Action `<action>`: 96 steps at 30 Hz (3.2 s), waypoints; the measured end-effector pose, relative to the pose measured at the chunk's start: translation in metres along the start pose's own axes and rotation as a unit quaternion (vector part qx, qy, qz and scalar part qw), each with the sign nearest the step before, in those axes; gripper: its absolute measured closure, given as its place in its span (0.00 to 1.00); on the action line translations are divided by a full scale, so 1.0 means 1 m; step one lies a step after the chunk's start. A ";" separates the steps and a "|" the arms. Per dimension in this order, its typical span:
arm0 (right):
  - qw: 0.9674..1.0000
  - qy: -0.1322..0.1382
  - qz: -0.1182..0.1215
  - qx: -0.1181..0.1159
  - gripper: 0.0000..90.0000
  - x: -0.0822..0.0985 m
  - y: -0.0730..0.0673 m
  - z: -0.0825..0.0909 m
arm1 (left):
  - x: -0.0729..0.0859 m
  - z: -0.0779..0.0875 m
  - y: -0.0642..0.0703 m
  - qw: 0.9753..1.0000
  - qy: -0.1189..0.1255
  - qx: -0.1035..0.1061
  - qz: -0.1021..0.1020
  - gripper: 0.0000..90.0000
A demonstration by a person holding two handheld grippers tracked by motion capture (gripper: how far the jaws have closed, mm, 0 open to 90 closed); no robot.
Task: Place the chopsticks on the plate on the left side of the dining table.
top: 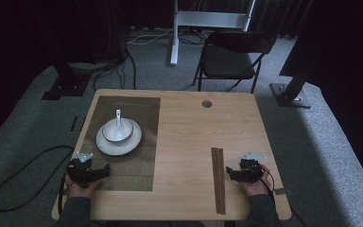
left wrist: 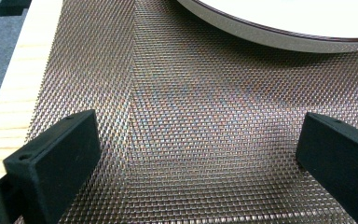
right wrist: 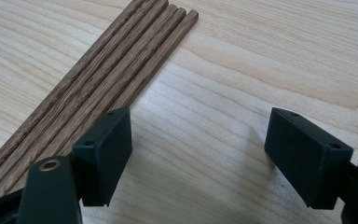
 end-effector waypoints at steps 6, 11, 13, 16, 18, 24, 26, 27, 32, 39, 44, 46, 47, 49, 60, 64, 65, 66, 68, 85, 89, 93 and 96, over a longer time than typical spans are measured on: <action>1.000 -0.003 -0.003 0.000 0.33 0.002 0.001 0.004 | 0.000 0.000 0.000 1.000 -0.001 0.000 0.000 0.00; 0.999 -0.009 -0.023 -0.020 0.42 0.002 0.002 0.008 | 0.000 0.000 0.000 1.000 0.000 0.000 0.001 0.00; 1.000 -0.010 -0.018 -0.023 0.45 0.001 0.000 0.009 | 0.000 0.000 0.000 1.000 -0.001 0.000 0.000 0.00; 1.000 -0.004 -0.007 -0.028 0.49 -0.001 -0.005 0.011 | 0.000 0.000 0.000 1.000 -0.001 0.000 0.000 0.00; 1.000 -0.002 0.000 -0.031 0.51 -0.002 -0.008 0.012 | 0.000 0.000 0.000 1.000 -0.001 0.000 0.000 0.00; 0.999 0.004 0.015 -0.027 0.53 -0.005 -0.014 0.015 | 0.000 0.000 0.000 1.000 0.000 0.000 0.000 0.00; 0.999 0.007 0.017 -0.027 0.53 -0.006 -0.016 0.017 | 0.000 0.000 0.000 1.000 -0.001 0.000 0.000 0.00; 0.999 0.008 0.017 -0.027 0.52 -0.006 -0.017 0.018 | 0.000 0.000 0.000 1.000 0.000 0.000 0.001 0.00; 0.999 0.010 0.019 -0.028 0.52 -0.005 -0.022 0.022 | 0.000 0.000 0.000 1.000 0.000 0.000 0.001 0.00; 0.999 0.015 0.028 -0.034 0.52 -0.001 -0.033 0.027 | 0.000 0.000 0.000 1.000 0.000 0.000 0.001 0.00; 0.999 0.017 0.030 -0.034 0.52 0.001 -0.036 0.029 | 0.000 0.000 0.000 1.000 0.000 0.000 0.001 0.00; 0.999 0.020 0.032 -0.034 0.53 0.002 -0.037 0.031 | 0.000 0.000 0.000 1.000 0.000 0.000 0.001 0.00; 0.999 0.020 0.033 -0.034 0.54 0.002 -0.038 0.031 | 0.000 0.000 0.000 1.000 0.000 0.000 0.001 0.00; 0.999 0.022 0.034 -0.036 0.54 0.003 -0.040 0.033 | 0.000 0.000 0.000 1.000 0.000 0.000 0.001 0.00; 0.998 0.016 0.036 -0.042 0.56 0.007 -0.045 0.033 | 0.000 0.000 0.000 1.000 0.000 0.000 0.001 0.00; 0.998 0.014 0.036 -0.044 0.56 0.009 -0.046 0.033 | 0.000 0.000 0.000 1.000 0.000 0.000 0.001 0.00; 0.998 0.014 0.036 -0.044 0.56 0.009 -0.046 0.033 | 0.000 0.000 0.000 1.000 0.000 0.000 0.001 0.00; 0.998 0.011 0.039 -0.046 0.56 0.010 -0.048 0.033 | 0.000 0.000 0.000 1.000 0.000 0.000 0.001 0.00; 0.998 0.009 0.041 -0.047 0.57 0.011 -0.049 0.032 | 0.000 0.000 0.000 1.000 0.000 0.000 0.001 0.00; 0.998 -0.020 0.052 -0.037 0.61 0.017 -0.049 0.025 | 0.000 0.000 0.000 1.000 0.000 0.000 0.001 0.00; 0.998 -0.027 0.050 -0.032 0.65 0.019 -0.047 0.023 | 0.000 0.000 0.000 1.000 0.000 0.000 0.001 0.00; 0.998 -0.028 0.049 -0.034 0.66 0.019 -0.047 0.023 | 0.000 0.000 0.000 1.000 0.000 0.000 0.001 0.00; 0.998 -0.028 0.048 -0.035 0.68 0.018 -0.047 0.023 | 0.000 0.000 0.000 1.000 0.000 0.000 0.001 0.00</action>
Point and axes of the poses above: each handheld gripper's, and its own axes: z roughly backward along the jaws, x roughly out of its underside, y roughly to its right, the point moved 6 cm from there along -z, roughly forward along the jaws, and after that the axes turned 13 degrees about -z, right-handed, at the moved point
